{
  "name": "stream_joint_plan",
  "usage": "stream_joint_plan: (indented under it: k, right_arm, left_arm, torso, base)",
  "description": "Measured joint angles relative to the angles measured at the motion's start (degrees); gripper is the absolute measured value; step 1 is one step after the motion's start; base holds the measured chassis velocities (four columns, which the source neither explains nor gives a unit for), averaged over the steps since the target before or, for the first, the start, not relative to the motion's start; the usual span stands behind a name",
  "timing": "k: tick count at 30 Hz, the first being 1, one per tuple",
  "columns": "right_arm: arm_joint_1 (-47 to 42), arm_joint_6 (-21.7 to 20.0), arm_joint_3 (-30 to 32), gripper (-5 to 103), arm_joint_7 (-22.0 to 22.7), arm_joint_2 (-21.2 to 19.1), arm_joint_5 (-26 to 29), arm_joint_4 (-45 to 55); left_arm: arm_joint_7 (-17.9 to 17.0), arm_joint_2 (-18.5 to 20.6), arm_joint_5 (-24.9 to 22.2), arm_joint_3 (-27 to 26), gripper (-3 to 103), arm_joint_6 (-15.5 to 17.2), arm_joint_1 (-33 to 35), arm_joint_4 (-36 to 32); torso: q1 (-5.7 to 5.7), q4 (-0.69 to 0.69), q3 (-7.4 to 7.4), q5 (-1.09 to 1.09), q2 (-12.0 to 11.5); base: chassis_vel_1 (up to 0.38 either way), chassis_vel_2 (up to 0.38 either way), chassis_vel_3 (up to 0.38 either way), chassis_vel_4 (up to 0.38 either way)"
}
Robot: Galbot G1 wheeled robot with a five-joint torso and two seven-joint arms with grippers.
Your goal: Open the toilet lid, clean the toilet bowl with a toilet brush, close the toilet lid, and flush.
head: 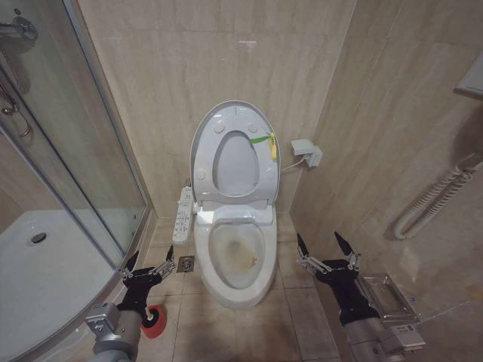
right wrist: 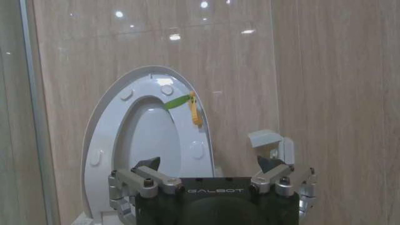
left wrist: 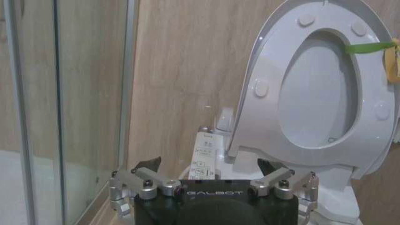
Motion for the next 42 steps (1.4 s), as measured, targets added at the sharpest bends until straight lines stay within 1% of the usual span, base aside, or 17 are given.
stream_joint_plan:
  k: [19, 20, 21, 22, 25, 26, 27, 28, 29, 31, 32, 33, 35, 36, 38, 39, 42]
  right_arm:
    - [0.0, 0.0, 0.0, 100, 0.0, 0.0, 0.0, 0.0]
    - [0.0, 0.0, 0.0, 100, 0.0, 0.0, 0.0, 0.0]
    - [0.0, 0.0, 0.0, 100, 0.0, 0.0, 0.0, 0.0]
    - [0.0, 0.0, 0.0, 100, 0.0, -0.01, 0.0, 0.0]
    - [0.0, 0.0, 0.0, 100, 0.0, 0.0, 0.0, 0.0]
    - [0.0, 0.0, 0.0, 100, 0.0, 0.0, 0.0, 0.0]
    - [0.0, 0.0, -0.01, 100, -0.01, 0.0, 0.0, 0.0]
    - [0.0, 0.0, 0.0, 100, -0.02, -0.01, 0.01, 0.0]
    - [0.0, 0.0, -0.01, 100, -0.03, 0.01, 0.01, 0.01]
    - [0.0, 0.0, 0.0, 100, 0.0, 0.0, 0.01, 0.0]
    - [0.0, 0.0, 0.0, 100, -0.01, -0.01, 0.01, 0.0]
    - [0.0, 0.0, 0.0, 100, -0.01, 0.0, 0.01, 0.0]
    - [0.0, 0.0, 0.0, 100, -0.01, 0.0, 0.01, 0.0]
    - [0.0, 0.0, 0.0, 100, -0.01, 0.0, 0.01, 0.0]
    - [0.0, 0.0, 0.0, 100, -0.01, 0.0, 0.01, 0.0]
    - [0.0, 0.0, 0.0, 100, -0.01, 0.0, 0.01, 0.0]
    - [0.0, 0.0, 0.0, 100, -0.01, 0.0, 0.01, 0.0]
  left_arm:
    - [-0.02, 0.26, -0.17, -0.14, 100, 0.0, 0.11, -0.12]
    - [-0.14, 2.07, -1.89, -1.12, 100, 0.07, 0.83, -0.99]
    - [-0.14, 2.07, -1.89, -1.12, 100, 0.07, 0.83, -0.99]
    - [-0.26, 3.4, -3.09, -1.87, 100, 0.15, 1.33, -1.61]
    - [-0.8, 10.32, -9.12, -5.69, 100, 0.64, 4.04, -4.82]
    - [-0.8, 10.32, -9.12, -5.69, 100, 0.64, 4.04, -4.82]
    - [-0.8, 11.97, -9.53, -6.19, 100, 0.6, 4.34, -5.11]
    - [-0.39, 13.68, -10.34, -7.04, 100, 0.38, 5.13, -5.99]
    - [0.12, 15.03, -10.48, -8.15, 100, -0.12, 5.72, -6.6]
    - [0.54, 15.46, -10.3, -8.23, 100, -0.9, 5.95, -6.58]
    - [0.81, 15.61, -10.0, -8.23, 100, -1.9, 6.08, -5.99]
    - [1.19, 15.69, -9.5, -8.08, 100, -4.61, 6.01, -3.64]
    - [1.74, 15.59, -8.27, -7.63, 100, -10.16, 5.67, 1.96]
    - [1.74, 15.59, -8.27, -7.63, 100, -10.16, 5.67, 1.96]
    - [2.13, 15.32, -6.74, -7.31, 100, -14.26, 5.42, 6.55]
    - [2.13, 15.32, -6.74, -7.31, 100, -14.26, 5.42, 6.55]
    - [2.58, 14.76, -5.01, -6.88, 98, -18.27, 4.9, 10.17]
  torso:
    - [0.0, 0.0, 0.0, 0.0, 0.0]
    - [0.0, -0.01, 0.0, -0.02, 0.0]
    - [0.0, -0.01, 0.0, -0.02, 0.0]
    - [0.0, -0.01, 0.0, -0.01, 0.0]
    - [0.0, 0.0, 0.0, -0.01, 0.0]
    - [0.0, 0.0, 0.0, -0.01, 0.0]
    - [-0.01, -0.01, -0.01, 0.03, 0.0]
    - [-0.01, 0.01, -0.01, -0.12, 0.0]
    - [-0.01, -0.02, -0.01, 0.03, 0.0]
    - [-0.01, -0.01, -0.01, 0.05, 0.0]
    - [-0.01, 0.01, -0.01, 0.02, 0.0]
    - [0.0, -0.02, -0.01, -0.01, 0.0]
    - [-0.01, 0.0, -0.01, 0.0, 0.0]
    - [-0.01, 0.0, -0.01, 0.0, 0.0]
    - [0.0, 0.0, 0.0, -0.04, -0.01]
    - [0.0, 0.0, 0.0, -0.04, -0.01]
    - [0.0, 0.0, 0.0, -0.02, -0.01]
  base:
    - [0.0, 0.0, 0.0, 0.0]
    - [0.0, 0.0, 0.0, 0.0]
    - [0.0, 0.0, 0.0, 0.0]
    - [0.0, 0.0, 0.0, 0.0]
    - [0.0, 0.0, 0.0, 0.0]
    - [0.0, 0.0, 0.0, 0.0]
    - [0.0, 0.0, 0.0, 0.0]
    - [0.0, 0.0, 0.0, 0.0]
    - [0.0, 0.0, 0.0, 0.0]
    - [0.0, 0.0, 0.0, 0.0]
    - [0.0, 0.0, 0.0, 0.0]
    - [0.0, 0.0, 0.0, 0.0]
    - [0.0, 0.0, 0.0, 0.0]
    - [0.0, 0.0, 0.0, 0.0]
    - [0.0, 0.0, 0.0, 0.0]
    - [0.0, 0.0, 0.0, 0.0]
    - [0.0, 0.0, 0.0, 0.0]
